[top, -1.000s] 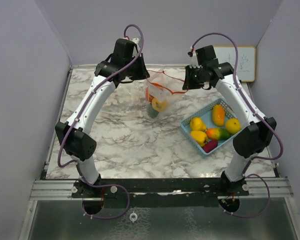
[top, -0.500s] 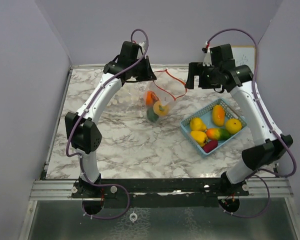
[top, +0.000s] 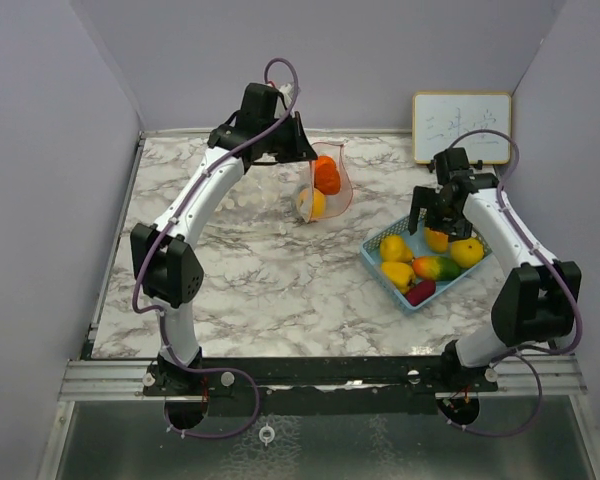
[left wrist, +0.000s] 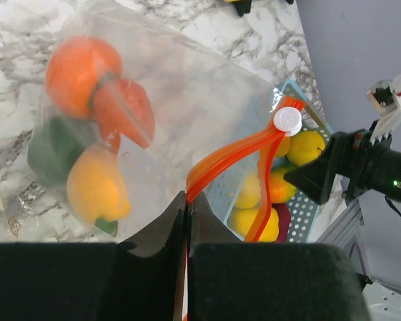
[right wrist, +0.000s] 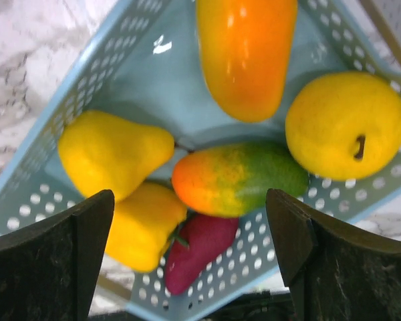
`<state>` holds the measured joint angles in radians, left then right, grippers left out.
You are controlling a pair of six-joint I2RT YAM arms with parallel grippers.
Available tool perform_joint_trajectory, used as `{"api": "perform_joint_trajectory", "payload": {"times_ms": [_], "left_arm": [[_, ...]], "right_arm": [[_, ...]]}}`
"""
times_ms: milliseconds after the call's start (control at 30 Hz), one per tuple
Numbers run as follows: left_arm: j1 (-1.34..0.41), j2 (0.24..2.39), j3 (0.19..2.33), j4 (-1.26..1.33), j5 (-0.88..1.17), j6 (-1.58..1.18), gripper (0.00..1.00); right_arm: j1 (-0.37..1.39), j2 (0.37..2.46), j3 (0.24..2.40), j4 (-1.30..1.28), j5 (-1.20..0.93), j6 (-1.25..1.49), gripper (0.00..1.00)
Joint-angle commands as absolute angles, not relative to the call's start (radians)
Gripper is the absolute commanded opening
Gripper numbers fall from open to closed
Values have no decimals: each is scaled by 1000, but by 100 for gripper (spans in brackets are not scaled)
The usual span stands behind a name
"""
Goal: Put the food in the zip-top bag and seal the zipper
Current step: Pick up the fake fruit from the bin.
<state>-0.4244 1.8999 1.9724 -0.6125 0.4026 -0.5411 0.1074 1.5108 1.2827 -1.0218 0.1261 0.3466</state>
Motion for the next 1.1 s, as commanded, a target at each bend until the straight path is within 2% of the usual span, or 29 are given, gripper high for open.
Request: {"api": "perform_joint_trajectory", "payload": {"times_ms": [0, 300, 533, 567, 667, 700, 900, 1067], "left_arm": [[-420, 1848, 1931, -567, 461, -559, 0], [-420, 1817, 1878, -575, 456, -550, 0], [-420, 1816, 1885, -585, 453, -545, 0], [-420, 1816, 1884, -587, 453, -545, 0], [-419, 1816, 1880, -590, 451, -544, 0], [-418, 1815, 1877, -590, 450, -544, 0], [-416, 1817, 1881, -602, 437, -545, 0], [-418, 1839, 1918, -596, 440, -596, 0]], "right_arm": [[96, 1608, 1281, -837, 222, 333, 96], [89, 1773, 1222, -661, 363, 301, 95], [87, 1803, 1175, -580, 431, 293, 87], [86, 1804, 1173, -573, 439, 290, 81], [87, 1802, 1185, -570, 443, 295, 53], [87, 1797, 1188, -575, 441, 297, 48], [87, 1629, 1177, -661, 366, 302, 28], [90, 1411, 1169, -760, 102, 316, 22]]}}
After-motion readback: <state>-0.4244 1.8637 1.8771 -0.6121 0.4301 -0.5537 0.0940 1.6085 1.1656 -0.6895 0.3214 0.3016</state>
